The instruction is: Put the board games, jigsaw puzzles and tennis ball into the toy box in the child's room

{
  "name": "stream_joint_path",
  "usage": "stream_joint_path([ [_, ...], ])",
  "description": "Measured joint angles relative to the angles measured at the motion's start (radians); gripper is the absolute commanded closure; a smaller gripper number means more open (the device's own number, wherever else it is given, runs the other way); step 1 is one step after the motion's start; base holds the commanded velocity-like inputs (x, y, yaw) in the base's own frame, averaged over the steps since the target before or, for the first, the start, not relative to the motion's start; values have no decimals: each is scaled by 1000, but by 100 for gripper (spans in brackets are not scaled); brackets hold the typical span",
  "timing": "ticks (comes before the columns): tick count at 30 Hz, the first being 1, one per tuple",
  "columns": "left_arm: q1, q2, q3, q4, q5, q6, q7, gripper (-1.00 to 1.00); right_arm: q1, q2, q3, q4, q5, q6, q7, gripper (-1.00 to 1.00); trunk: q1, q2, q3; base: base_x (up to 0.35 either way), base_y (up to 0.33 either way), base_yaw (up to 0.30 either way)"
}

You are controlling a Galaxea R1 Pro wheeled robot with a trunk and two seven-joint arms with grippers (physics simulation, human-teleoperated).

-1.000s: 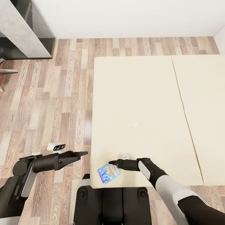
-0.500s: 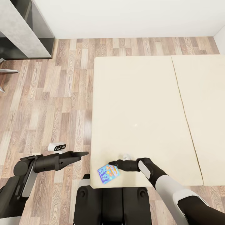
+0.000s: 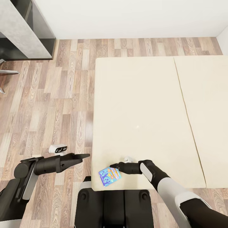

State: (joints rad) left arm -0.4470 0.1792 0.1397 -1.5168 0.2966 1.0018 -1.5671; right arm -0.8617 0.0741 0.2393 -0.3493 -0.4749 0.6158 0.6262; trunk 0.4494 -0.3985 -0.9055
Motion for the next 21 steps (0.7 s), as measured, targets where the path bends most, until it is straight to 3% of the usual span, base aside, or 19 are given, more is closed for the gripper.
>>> stream_joint_path([
  [21, 0, 1, 0, 0, 0, 0, 0, -100, 0, 0, 1, 0, 2, -2, 0, -100, 0, 0, 0, 0, 34, 0],
])
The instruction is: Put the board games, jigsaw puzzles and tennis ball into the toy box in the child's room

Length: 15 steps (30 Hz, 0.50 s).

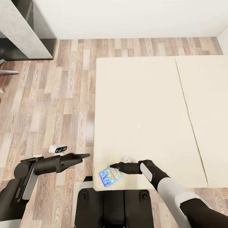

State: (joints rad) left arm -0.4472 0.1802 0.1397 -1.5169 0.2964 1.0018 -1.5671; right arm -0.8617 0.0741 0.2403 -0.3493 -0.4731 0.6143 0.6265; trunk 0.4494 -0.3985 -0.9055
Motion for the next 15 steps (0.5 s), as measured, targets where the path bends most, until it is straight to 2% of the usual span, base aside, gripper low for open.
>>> stream_joint_path([
  [15, 1, -1, 1, 0, 0, 0, 0, -100, 0, 0, 1, 0, 2, 0, 1, -100, 0, 0, 0, 0, 58, 0],
])
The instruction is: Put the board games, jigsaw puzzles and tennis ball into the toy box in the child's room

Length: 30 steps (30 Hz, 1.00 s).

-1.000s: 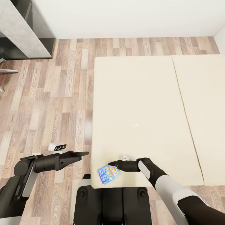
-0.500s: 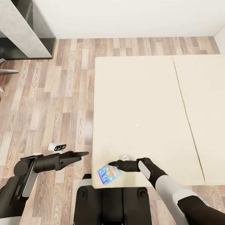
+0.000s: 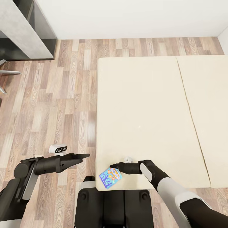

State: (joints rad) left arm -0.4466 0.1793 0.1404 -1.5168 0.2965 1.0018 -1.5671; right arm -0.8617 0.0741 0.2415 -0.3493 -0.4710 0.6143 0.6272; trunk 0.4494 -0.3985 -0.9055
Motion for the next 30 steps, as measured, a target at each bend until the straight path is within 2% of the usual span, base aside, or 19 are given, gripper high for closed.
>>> stream_joint_path([
  [30, 0, 0, -1, 0, 0, 0, 0, -100, 0, 0, 1, 0, 3, 0, 0, -100, 0, 0, 0, 0, 55, 0],
])
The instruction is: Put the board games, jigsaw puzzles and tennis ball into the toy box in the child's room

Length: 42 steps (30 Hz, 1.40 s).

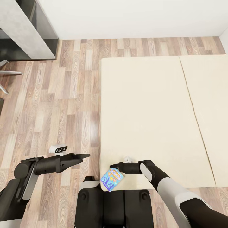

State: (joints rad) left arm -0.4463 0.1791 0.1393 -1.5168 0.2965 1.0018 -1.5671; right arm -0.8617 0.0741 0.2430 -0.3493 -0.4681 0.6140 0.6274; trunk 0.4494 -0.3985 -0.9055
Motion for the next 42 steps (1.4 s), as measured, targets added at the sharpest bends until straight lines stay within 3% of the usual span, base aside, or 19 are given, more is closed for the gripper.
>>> stream_joint_path([
  [42, -1, 0, 0, 0, 0, 0, 0, -100, 0, -10, -7, -1, -4, -9, 0, -100, 0, 0, 0, 0, 31, 0],
])
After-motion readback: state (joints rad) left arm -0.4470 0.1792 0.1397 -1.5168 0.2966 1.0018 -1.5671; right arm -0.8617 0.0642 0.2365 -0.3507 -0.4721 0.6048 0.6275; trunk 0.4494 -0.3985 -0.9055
